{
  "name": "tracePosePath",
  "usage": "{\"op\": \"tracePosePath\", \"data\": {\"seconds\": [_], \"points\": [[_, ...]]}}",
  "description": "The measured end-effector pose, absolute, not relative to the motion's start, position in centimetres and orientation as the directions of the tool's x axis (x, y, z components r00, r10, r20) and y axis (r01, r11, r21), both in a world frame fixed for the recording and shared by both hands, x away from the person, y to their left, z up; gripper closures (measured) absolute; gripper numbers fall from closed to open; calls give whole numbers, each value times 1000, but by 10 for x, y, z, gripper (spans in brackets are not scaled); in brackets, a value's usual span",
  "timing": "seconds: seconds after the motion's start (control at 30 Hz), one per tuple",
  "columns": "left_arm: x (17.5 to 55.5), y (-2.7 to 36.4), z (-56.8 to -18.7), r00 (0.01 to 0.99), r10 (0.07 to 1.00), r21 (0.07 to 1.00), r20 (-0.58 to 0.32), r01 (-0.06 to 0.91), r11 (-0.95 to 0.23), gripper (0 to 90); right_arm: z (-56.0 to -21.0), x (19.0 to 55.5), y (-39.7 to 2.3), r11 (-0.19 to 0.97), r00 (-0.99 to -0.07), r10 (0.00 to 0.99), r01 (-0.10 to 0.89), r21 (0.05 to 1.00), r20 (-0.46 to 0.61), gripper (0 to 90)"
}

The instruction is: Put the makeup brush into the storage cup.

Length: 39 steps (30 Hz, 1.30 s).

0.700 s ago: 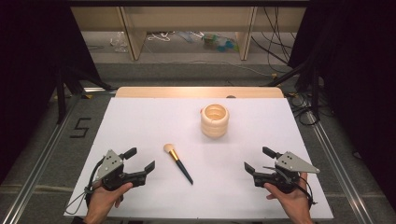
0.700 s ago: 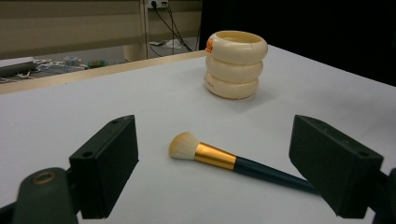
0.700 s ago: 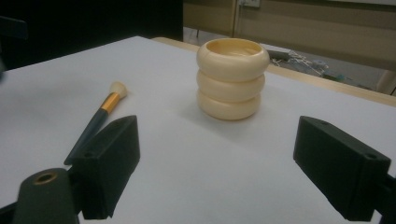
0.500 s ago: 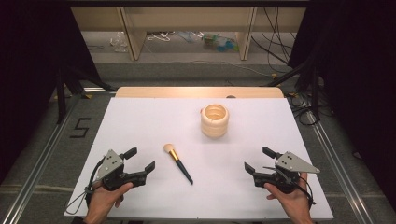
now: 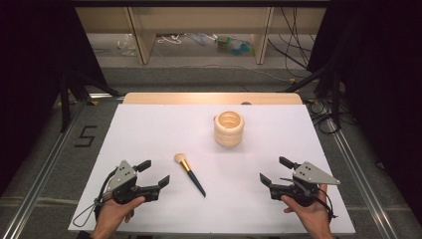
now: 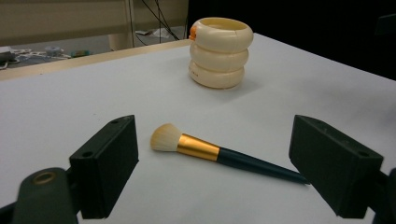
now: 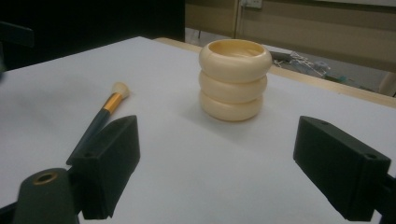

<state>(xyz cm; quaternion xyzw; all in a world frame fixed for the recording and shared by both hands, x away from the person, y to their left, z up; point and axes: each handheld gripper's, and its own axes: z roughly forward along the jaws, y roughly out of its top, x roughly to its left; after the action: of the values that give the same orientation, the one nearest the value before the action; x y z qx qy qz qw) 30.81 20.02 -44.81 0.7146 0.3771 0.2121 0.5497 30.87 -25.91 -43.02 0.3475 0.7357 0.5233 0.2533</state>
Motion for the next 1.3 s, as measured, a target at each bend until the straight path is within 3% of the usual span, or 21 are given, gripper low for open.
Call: {"op": "tracePosePath", "data": {"seconds": [0.67, 0.97, 1.13, 1.3], "points": [[322, 166, -449, 635, 756, 872, -157, 448, -195, 159, -431, 308, -262, 209, -621, 784, 260, 943, -2, 157], [342, 148, -453, 644, 740, 790, -194, 550, -271, 160, -432, 307, -260, 206, -623, 782, 253, 945, -4, 159], [355, 143, -454, 647, 744, 720, -166, 595, -357, 163, -431, 307, -262, 209, -623, 782, 259, 943, -2, 160], [366, 140, -456, 624, 758, 681, -191, 640, -355, 163, -432, 306, -260, 200, -629, 778, 259, 945, 8, 160]]}}
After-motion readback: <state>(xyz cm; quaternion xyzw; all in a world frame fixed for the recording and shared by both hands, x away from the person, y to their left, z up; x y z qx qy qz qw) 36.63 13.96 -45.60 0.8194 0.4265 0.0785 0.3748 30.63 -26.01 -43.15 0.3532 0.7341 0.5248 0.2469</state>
